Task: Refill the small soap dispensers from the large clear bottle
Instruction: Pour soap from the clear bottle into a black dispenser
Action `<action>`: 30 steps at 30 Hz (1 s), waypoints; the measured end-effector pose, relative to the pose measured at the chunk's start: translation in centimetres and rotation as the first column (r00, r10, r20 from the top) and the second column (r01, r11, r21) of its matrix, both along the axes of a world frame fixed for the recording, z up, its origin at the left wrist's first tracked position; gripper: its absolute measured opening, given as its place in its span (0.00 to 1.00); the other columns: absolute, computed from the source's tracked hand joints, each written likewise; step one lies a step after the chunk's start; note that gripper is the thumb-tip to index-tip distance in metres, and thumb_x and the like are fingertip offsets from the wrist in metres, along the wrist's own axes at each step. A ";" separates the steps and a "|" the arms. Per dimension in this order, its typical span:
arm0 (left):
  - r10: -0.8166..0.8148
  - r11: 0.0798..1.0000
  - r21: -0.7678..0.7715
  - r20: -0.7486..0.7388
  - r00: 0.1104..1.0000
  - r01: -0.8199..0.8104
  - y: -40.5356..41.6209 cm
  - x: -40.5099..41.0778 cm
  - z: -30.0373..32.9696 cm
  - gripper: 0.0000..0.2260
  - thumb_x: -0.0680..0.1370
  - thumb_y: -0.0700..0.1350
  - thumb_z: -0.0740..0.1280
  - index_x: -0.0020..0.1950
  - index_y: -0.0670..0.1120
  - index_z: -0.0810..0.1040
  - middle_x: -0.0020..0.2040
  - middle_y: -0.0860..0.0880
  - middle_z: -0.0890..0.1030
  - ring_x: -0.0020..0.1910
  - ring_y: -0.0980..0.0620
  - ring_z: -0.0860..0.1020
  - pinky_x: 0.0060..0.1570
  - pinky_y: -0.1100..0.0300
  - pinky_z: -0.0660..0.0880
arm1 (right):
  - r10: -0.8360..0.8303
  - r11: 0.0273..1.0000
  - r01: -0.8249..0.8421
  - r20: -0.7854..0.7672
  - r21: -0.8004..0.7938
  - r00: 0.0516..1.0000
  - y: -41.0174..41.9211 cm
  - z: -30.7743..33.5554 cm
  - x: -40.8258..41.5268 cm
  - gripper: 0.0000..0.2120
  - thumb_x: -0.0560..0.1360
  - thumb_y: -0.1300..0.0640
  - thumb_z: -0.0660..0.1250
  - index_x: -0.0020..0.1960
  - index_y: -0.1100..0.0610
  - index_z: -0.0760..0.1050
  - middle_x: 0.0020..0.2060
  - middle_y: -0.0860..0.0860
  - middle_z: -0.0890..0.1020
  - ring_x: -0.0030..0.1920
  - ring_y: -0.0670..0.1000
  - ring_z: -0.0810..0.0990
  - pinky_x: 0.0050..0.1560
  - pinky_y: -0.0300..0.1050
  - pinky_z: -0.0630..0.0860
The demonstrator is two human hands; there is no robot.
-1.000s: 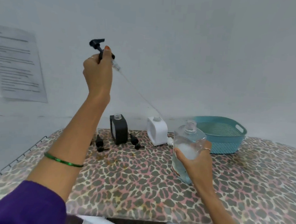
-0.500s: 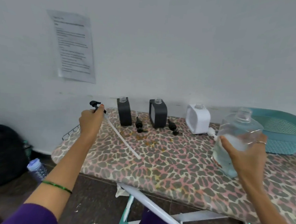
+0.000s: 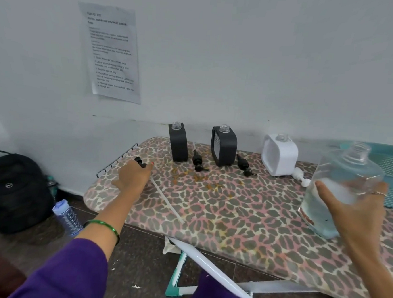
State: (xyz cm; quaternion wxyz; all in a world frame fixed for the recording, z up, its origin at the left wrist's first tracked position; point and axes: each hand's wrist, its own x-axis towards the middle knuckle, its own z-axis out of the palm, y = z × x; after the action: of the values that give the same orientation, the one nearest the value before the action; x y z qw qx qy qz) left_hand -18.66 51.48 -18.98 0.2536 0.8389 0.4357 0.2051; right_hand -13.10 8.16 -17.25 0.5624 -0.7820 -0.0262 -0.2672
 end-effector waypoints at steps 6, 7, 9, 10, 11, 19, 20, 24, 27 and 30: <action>0.005 0.998 0.055 0.003 1.000 -0.005 0.9 0.6 -1.5 0.25 0.70 0.64 0.67 0.28 0.45 0.67 0.27 0.46 0.72 0.39 0.37 0.80 0.46 0.41 0.77 | 0.000 1.000 0.000 0.000 -0.007 1.000 -0.2 -0.3 0.3 0.35 0.66 0.50 0.77 0.64 0.61 0.64 0.58 0.59 0.75 0.57 0.57 0.75 0.59 0.56 0.73; 0.004 0.998 0.061 0.007 1.000 -0.005 0.8 0.6 -1.4 0.25 0.70 0.64 0.68 0.28 0.46 0.66 0.27 0.47 0.71 0.40 0.37 0.80 0.46 0.42 0.77 | 0.002 1.000 -0.002 0.003 -0.010 1.000 -0.2 -0.3 0.3 0.35 0.66 0.50 0.77 0.64 0.61 0.64 0.58 0.59 0.75 0.57 0.58 0.75 0.58 0.55 0.73; 0.004 0.998 0.065 0.015 1.000 -0.005 0.5 0.6 -1.2 0.25 0.70 0.65 0.68 0.28 0.46 0.67 0.28 0.46 0.73 0.41 0.37 0.80 0.46 0.42 0.78 | 0.001 1.000 -0.001 0.003 -0.018 1.000 -0.3 -0.4 0.3 0.35 0.66 0.50 0.77 0.64 0.61 0.65 0.58 0.59 0.75 0.57 0.58 0.75 0.58 0.55 0.73; 0.007 0.998 0.062 0.020 1.000 -0.009 0.4 0.6 -1.3 0.25 0.69 0.66 0.68 0.28 0.45 0.68 0.29 0.45 0.74 0.41 0.37 0.80 0.47 0.42 0.78 | 0.000 1.000 0.000 0.003 -0.019 1.000 -0.3 -0.4 0.3 0.35 0.66 0.50 0.78 0.64 0.61 0.65 0.58 0.59 0.75 0.57 0.58 0.75 0.58 0.55 0.72; 0.012 0.999 0.048 0.025 1.000 -0.014 0.4 0.6 -1.4 0.25 0.69 0.66 0.68 0.29 0.45 0.68 0.30 0.44 0.76 0.41 0.37 0.80 0.47 0.41 0.77 | 0.000 1.000 0.000 0.001 -0.018 1.000 -0.3 -0.4 0.3 0.35 0.66 0.50 0.78 0.64 0.61 0.65 0.58 0.60 0.75 0.57 0.58 0.75 0.58 0.54 0.72; 0.053 0.997 0.049 0.045 0.998 -0.055 1.0 1.6 -1.7 0.36 0.63 0.71 0.67 0.48 0.38 0.78 0.54 0.39 0.79 0.56 0.38 0.75 0.51 0.37 0.75 | -0.009 1.000 0.009 0.006 -0.026 1.000 -0.3 -0.5 0.4 0.34 0.66 0.51 0.77 0.64 0.62 0.66 0.58 0.60 0.75 0.56 0.56 0.75 0.56 0.50 0.71; 0.062 0.996 0.057 0.041 0.997 -0.064 0.7 1.8 -1.2 0.39 0.63 0.72 0.66 0.53 0.37 0.78 0.58 0.40 0.77 0.60 0.39 0.73 0.53 0.37 0.73 | -0.007 1.000 0.007 0.009 -0.022 1.000 -0.4 -0.5 0.4 0.33 0.66 0.51 0.77 0.64 0.61 0.66 0.58 0.60 0.75 0.55 0.55 0.74 0.56 0.51 0.71; 0.093 0.989 0.112 0.009 0.996 -0.093 -1.3 2.2 0.9 0.36 0.70 0.62 0.70 0.67 0.38 0.67 0.68 0.40 0.66 0.68 0.39 0.64 0.63 0.40 0.65 | -0.002 1.000 0.002 0.004 -0.013 1.000 -0.4 -0.6 0.4 0.36 0.65 0.47 0.76 0.65 0.62 0.66 0.58 0.59 0.75 0.57 0.57 0.75 0.56 0.51 0.72; 0.075 0.981 0.174 0.075 0.994 -0.087 -2.4 3.0 1.9 0.35 0.71 0.63 0.68 0.67 0.40 0.65 0.65 0.41 0.67 0.65 0.40 0.64 0.61 0.42 0.65 | -0.008 1.000 0.009 0.017 -0.028 1.000 -0.3 -0.4 0.3 0.37 0.64 0.46 0.75 0.65 0.63 0.65 0.58 0.61 0.76 0.56 0.59 0.75 0.56 0.52 0.72; -0.034 0.987 0.161 0.182 0.983 0.004 -3.1 4.5 2.8 0.31 0.73 0.62 0.66 0.65 0.41 0.65 0.64 0.42 0.67 0.65 0.40 0.64 0.61 0.43 0.65 | 0.001 1.000 -0.001 0.010 -0.027 1.000 -0.2 -0.3 0.2 0.43 0.61 0.38 0.77 0.65 0.62 0.66 0.58 0.60 0.76 0.56 0.59 0.76 0.56 0.53 0.72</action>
State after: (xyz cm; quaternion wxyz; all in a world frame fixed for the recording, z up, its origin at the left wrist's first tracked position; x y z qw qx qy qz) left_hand -14.16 48.35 -16.21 0.2264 0.8382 0.3845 0.3137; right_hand -12.86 7.94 -17.59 0.5520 -0.7881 -0.0329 -0.2704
